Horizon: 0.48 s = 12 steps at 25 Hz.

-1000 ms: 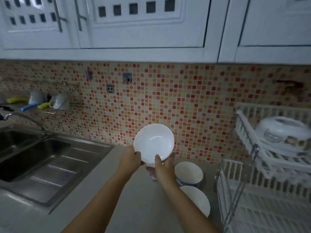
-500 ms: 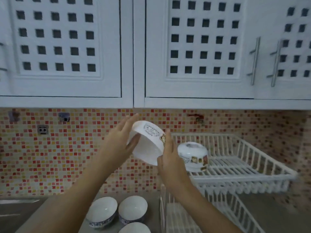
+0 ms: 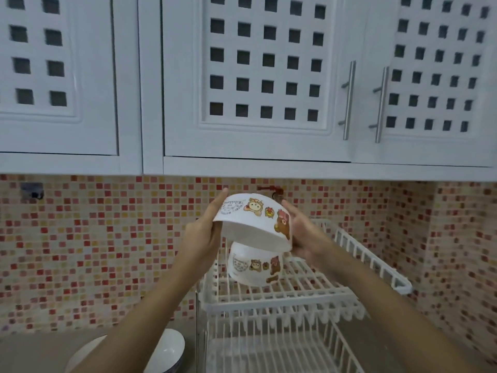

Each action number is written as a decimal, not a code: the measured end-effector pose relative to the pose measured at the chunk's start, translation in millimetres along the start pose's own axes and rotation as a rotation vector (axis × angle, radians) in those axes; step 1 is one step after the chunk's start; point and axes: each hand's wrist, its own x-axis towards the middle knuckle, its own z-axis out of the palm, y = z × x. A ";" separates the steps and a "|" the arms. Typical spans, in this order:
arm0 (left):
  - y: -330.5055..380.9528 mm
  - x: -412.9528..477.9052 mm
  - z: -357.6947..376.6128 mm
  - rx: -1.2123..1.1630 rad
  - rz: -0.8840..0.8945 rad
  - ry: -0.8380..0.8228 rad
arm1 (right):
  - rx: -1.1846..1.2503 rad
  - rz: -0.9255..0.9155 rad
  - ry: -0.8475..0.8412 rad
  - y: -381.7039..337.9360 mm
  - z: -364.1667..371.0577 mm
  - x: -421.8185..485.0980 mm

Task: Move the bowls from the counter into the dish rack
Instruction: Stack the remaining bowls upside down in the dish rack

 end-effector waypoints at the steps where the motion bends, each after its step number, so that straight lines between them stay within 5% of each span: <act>1: -2.9 1.3 6.6 -0.015 -0.002 -0.056 | -0.047 -0.013 -0.043 3.1 -7.1 -1.7; 6: -15.4 3.3 15.3 -0.243 -0.010 -0.513 | -0.012 -0.078 -0.071 27.1 -31.1 -7.0; 12: -11.9 10.8 39.2 0.130 -0.060 -0.574 | -0.593 -0.185 -0.049 39.5 -40.9 19.2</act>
